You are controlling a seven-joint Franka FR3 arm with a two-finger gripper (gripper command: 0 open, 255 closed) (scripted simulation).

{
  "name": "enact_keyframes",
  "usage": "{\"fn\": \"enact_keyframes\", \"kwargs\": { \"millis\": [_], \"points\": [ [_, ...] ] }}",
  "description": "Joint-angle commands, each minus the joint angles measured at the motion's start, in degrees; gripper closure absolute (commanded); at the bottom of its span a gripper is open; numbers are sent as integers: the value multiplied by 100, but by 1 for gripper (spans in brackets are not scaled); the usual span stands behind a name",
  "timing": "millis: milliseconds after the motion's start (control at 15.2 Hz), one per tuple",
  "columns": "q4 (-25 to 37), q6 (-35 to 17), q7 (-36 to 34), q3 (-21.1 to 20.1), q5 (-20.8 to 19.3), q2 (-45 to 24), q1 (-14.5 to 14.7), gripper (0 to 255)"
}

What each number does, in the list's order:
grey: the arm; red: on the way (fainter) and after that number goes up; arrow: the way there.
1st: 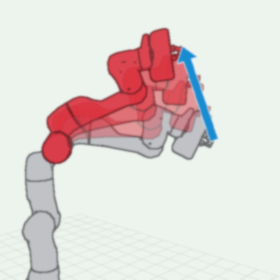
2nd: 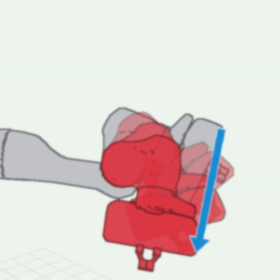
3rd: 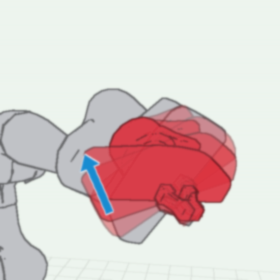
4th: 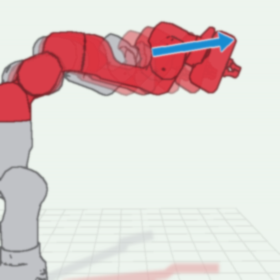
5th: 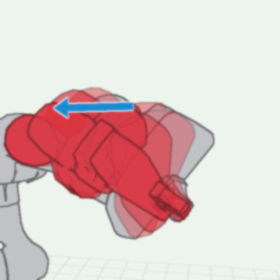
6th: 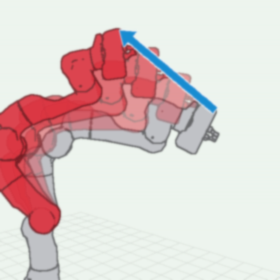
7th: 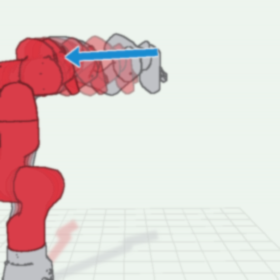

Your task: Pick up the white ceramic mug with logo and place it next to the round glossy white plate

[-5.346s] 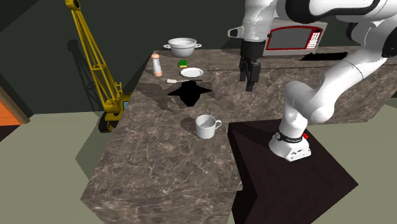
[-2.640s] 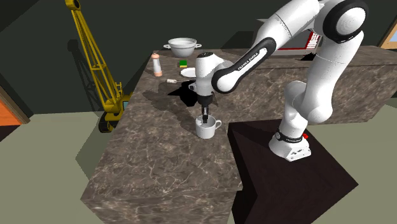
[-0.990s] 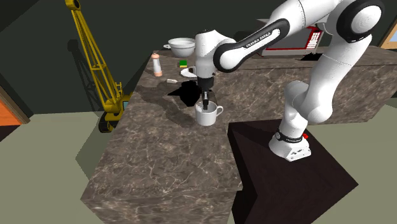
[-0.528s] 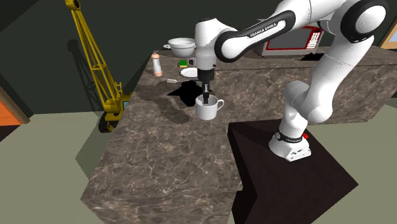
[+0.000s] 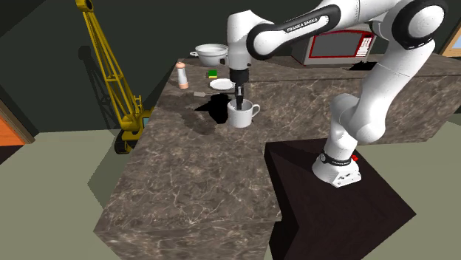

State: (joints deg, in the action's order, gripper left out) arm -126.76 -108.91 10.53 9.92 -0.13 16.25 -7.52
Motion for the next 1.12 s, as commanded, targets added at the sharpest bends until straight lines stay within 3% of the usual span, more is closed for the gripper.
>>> {"fn": "enact_keyframes", "kwargs": {
  "millis": [0,528,1056],
  "points": [
    [92,-9,262,169,-39,-108,-99,255],
    [758,82,1423,894,-78,-711,-531,255],
    [1848,273,2646,1532,210,-1703,-998,255]
  ]
}}
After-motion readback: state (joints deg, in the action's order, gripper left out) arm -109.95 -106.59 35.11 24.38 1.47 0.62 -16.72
